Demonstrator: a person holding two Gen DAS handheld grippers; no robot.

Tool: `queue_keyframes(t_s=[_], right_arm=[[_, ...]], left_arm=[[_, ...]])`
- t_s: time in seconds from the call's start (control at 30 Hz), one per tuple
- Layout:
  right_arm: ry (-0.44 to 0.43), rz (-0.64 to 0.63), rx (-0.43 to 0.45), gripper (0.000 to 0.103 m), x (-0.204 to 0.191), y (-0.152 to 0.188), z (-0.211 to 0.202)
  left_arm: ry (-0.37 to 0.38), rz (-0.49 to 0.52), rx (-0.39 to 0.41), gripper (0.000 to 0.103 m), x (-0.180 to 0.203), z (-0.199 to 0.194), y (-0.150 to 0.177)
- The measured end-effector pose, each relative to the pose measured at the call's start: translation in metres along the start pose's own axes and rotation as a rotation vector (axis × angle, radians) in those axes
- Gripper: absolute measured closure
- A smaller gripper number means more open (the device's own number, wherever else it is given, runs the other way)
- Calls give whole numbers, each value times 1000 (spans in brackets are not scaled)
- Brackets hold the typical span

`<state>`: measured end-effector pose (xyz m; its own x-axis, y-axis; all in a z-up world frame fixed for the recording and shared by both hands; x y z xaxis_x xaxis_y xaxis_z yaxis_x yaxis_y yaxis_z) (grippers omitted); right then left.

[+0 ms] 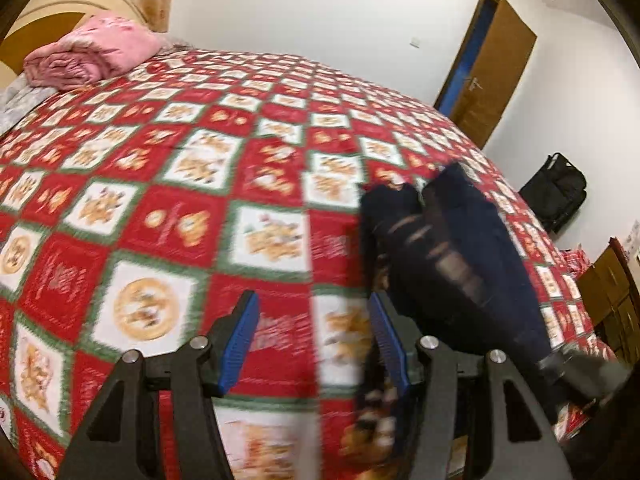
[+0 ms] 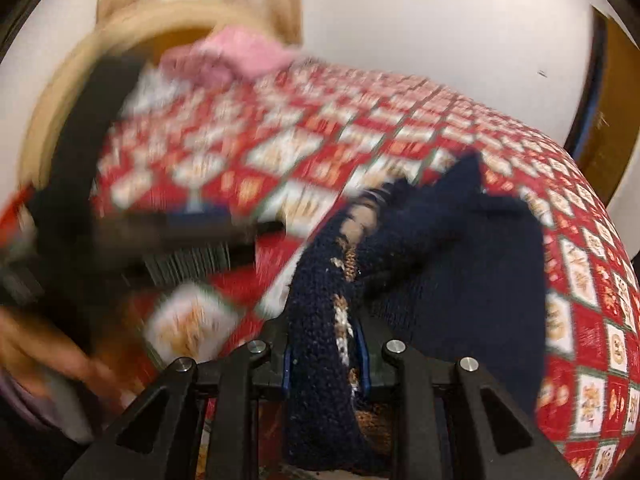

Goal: Fold small clothes

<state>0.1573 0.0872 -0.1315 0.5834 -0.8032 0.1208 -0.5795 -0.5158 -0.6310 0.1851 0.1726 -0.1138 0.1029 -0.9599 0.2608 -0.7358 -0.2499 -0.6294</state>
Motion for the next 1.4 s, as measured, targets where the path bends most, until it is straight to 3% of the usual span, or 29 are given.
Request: queue_keyframes(t_s=[0.1,0.27,0.3,0.4,0.43,0.5,0.57,0.6,0.7,0.8,0.97,1.13,1.17,1.2,1.23,1.27,1.33,1.4], right_arm=[[61,-23,32,74,-2,8,7],[23,9,32,61,1,6,9],[-9,14,35,56,-2,5,6],[-254,110,84,40,-9,-3,-22],[-367,166,108,40,-7,-6,-41],[-471,244,160,40,7,-10,-68],[-405,332,229,40,48,-11,-88],[-355,365,238,40,66,-10,-89],[-207,491,208,40,135,1,-78],[-154,608,158,40,191,12,-60],[-148,694,128,40,223,24,-38],[-183,708,105,40,224,37,-21],[-181,707,104,40,224,39,-20],[-181,709,106,40,225,40,-19],[-183,713,110,40,227,41,-19],[-181,716,113,40,229,41,-18],[-169,728,119,40,234,40,-16],[-167,741,121,40,239,38,-14]], left_arm=[[0,-9,11,43,-13,-3,2],[9,-35,-2,43,-21,2,6],[11,-36,-2,43,-21,2,7],[26,-25,-5,43,-18,0,8],[27,-16,-5,43,-17,-1,7],[46,5,-7,43,-12,-3,3],[98,15,-27,40,-5,-3,-4],[122,18,-37,29,0,-2,-8],[194,22,-54,23,17,4,-24],[220,-11,-92,20,34,18,-38],[191,-68,-237,18,50,69,-44],[185,-86,-307,18,60,96,-35],[188,-94,-318,19,62,100,-32],[199,-108,-317,30,62,100,-32],[241,-138,-309,42,65,98,-31],[282,-161,-307,64,67,95,-32],[292,-147,-274,73,72,89,-35],[249,-30,-201,82,84,77,-39]])
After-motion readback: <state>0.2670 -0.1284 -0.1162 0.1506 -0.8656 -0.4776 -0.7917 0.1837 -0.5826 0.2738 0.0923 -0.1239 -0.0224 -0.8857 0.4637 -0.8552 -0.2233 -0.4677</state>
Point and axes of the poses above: each gripper's, at about its wrist camera, not at the fingertips, and z roughly the way its jaws point, x to its right, y to its underside, the point moved 10 cm from there along z, roughly the way its jaws point, and after that the axes turned 3 degrees about -x, right-handed, at the moved point
